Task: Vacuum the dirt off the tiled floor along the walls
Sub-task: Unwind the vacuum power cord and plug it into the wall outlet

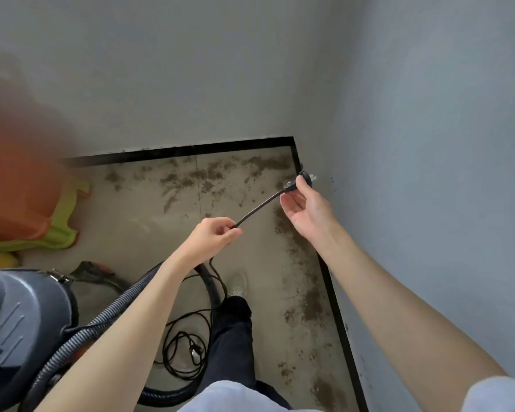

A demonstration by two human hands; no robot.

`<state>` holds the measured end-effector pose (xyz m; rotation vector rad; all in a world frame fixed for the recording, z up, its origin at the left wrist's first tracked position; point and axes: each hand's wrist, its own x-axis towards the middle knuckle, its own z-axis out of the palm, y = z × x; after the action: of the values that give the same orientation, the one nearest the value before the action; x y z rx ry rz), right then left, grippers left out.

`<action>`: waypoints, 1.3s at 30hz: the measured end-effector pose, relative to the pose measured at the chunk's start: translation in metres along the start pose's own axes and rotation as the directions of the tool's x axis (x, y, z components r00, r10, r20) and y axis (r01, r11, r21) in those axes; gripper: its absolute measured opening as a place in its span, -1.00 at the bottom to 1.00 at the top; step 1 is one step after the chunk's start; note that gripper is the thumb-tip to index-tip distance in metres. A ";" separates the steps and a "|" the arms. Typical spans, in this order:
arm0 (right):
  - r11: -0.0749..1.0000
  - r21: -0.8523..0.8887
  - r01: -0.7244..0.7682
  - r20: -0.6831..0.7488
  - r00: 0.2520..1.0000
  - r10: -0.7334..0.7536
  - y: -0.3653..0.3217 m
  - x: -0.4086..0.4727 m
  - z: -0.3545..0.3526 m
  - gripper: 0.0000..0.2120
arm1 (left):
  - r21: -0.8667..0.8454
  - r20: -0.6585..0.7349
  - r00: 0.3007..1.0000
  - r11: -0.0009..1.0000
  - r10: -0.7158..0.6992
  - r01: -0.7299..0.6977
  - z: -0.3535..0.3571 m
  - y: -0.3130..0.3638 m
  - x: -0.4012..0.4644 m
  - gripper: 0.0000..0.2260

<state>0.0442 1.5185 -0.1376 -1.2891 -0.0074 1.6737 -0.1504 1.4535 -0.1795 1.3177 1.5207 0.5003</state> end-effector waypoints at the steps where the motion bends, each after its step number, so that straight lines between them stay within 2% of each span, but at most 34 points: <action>1: 1.000 -0.028 0.004 -0.040 0.999 -0.005 -0.005 0.011 0.005 -0.88 | -0.019 0.013 1.000 1.000 -0.010 0.010 -0.003 0.003 0.012 -0.81; 4: 0.999 -0.004 -0.042 -0.096 0.995 0.041 -0.017 0.045 0.024 -0.90 | -0.078 0.032 0.999 0.996 -0.030 0.032 -0.015 0.015 0.054 -0.78; 7: 0.995 0.044 -0.090 -0.121 0.988 0.095 -0.030 0.080 0.039 -0.91 | -0.062 0.061 0.997 0.997 -0.037 0.040 -0.023 0.026 0.101 -0.72; 9: 0.995 -0.028 -0.100 -0.121 0.988 0.096 -0.041 0.105 0.043 -0.91 | -0.049 0.090 0.995 0.998 -0.044 0.048 -0.024 0.033 0.132 -0.75; 11: 0.978 -0.170 -0.120 -0.147 0.985 0.095 -0.049 0.127 0.044 -0.91 | -0.033 0.106 0.993 0.998 -0.051 0.055 -0.022 0.039 0.163 -0.82; 14: 0.929 -0.336 -0.153 -0.199 0.976 0.089 -0.056 0.160 0.037 -0.89 | 0.025 0.103 0.995 1.000 0.014 -0.017 -0.009 0.051 0.211 -0.89; 16: 0.925 -0.346 -0.157 -0.184 0.978 0.098 -0.059 0.184 0.030 -0.90 | 0.082 0.052 0.995 0.993 0.086 -0.090 0.008 0.055 0.244 -0.97; 20: 0.932 -0.343 -0.119 -0.061 0.993 0.104 -0.059 0.237 -0.003 -0.94 | 0.162 -0.015 0.977 0.965 0.211 -0.205 0.049 0.037 0.300 -0.83; 22: 0.884 -0.465 -0.046 -0.033 0.999 0.034 -0.054 0.266 -0.030 -0.90 | 0.199 -0.005 0.973 0.954 0.231 -0.225 0.072 0.011 0.327 -0.80; 23: 0.767 -0.642 0.026 -0.035 0.997 -0.063 -0.051 0.284 -0.047 -0.81 | 0.220 0.010 0.971 0.947 0.239 -0.235 0.084 -0.004 0.342 -0.80; 24: 0.512 -0.853 0.102 -0.003 0.980 -0.201 -0.047 0.301 -0.068 -0.73 | 0.236 0.028 0.970 0.942 0.241 -0.240 0.097 -0.020 0.358 -0.80; 25: 0.129 -0.982 0.140 0.092 0.942 -0.323 -0.045 0.320 -0.090 -0.66 | 0.239 0.044 0.971 0.942 0.233 -0.237 0.110 -0.036 0.375 -0.81; 26: -0.274 -0.953 0.132 0.231 0.901 -0.368 -0.044 0.338 -0.112 -0.61 | 0.231 0.059 0.973 0.945 0.222 -0.230 0.125 -0.052 0.390 -0.82; 27: -0.589 -0.801 0.107 0.367 0.865 -0.342 -0.044 0.358 -0.134 -0.58 | 0.216 0.075 0.973 0.949 0.218 -0.229 0.143 -0.069 0.407 -0.82; 28: -0.795 -0.603 0.070 0.464 0.841 -0.278 -0.046 0.374 -0.152 -0.55 | 0.196 0.086 0.972 0.952 0.220 -0.233 0.158 -0.081 0.420 -0.80; 29: -0.911 -0.412 0.007 0.517 0.825 -0.228 -0.050 0.386 -0.166 -0.52 | 0.165 0.095 0.969 0.956 0.229 -0.243 0.170 -0.091 0.430 -0.77; 30: -0.963 -0.257 -0.084 0.534 0.818 -0.214 -0.055 0.399 -0.178 -0.49 | 0.126 0.096 0.963 0.956 0.253 -0.264 0.184 -0.101 0.441 -0.75; 32: -0.966 -0.080 -0.245 0.502 0.827 -0.251 -0.066 0.420 -0.194 -0.43 | 0.079 0.056 0.950 0.947 0.308 -0.311 0.209 -0.117 0.464 -0.74; 36: -0.860 0.275 -0.431 0.474 0.839 -0.268 -0.084 0.443 -0.217 -0.35 | 0.145 0.003 0.901 0.891 0.433 -0.429 0.261 -0.130 0.504 -0.77; 39: -0.800 0.356 -0.483 0.506 0.820 -0.269 -0.083 0.450 -0.227 -0.32 | 0.143 -0.078 0.873 0.872 0.482 -0.469 0.292 -0.131 0.527 -0.78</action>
<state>0.2895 1.7508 -0.5214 1.1477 1.6090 0.9523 0.1020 1.8017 -0.6211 1.8007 1.3215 0.8163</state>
